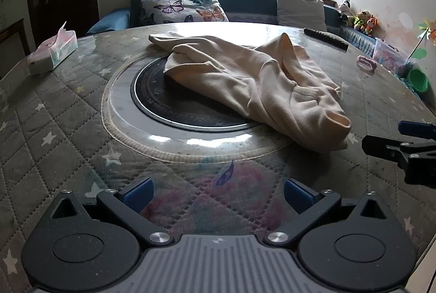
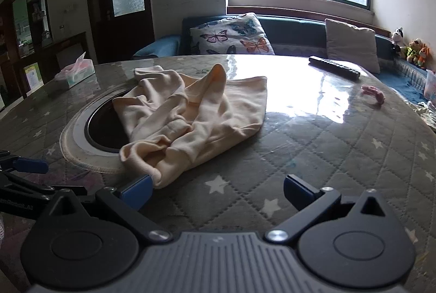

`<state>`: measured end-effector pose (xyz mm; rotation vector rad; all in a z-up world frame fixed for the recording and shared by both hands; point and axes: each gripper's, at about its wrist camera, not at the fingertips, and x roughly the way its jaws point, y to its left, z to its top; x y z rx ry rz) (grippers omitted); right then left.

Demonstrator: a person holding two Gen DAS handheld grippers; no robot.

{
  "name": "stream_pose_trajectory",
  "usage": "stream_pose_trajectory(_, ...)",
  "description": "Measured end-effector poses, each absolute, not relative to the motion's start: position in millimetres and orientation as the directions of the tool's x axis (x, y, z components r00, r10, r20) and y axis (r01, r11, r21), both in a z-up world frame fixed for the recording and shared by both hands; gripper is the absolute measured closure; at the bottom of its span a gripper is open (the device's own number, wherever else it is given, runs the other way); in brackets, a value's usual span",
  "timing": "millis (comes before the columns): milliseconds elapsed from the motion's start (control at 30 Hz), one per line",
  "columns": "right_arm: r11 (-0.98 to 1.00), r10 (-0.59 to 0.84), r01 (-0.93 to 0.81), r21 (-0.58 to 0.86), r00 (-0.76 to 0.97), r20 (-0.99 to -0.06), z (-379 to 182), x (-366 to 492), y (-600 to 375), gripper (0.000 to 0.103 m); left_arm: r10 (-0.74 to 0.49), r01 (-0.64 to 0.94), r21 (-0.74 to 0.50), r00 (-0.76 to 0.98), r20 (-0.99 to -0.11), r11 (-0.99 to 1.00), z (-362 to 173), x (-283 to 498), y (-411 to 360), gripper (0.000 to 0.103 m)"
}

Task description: Fold clothes

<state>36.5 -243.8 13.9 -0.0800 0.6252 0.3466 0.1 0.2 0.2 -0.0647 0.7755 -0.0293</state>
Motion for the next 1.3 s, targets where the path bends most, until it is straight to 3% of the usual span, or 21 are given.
stream_pose_trajectory(1300, 0.924, 0.326, -0.379, 0.056, 0.703, -0.633, 10.1, 44.4, -230.6, 0.000, -0.018, 0.001, -0.024, 0.685, -0.729, 1.000, 1.4, 18.8, -3.1, 0.000)
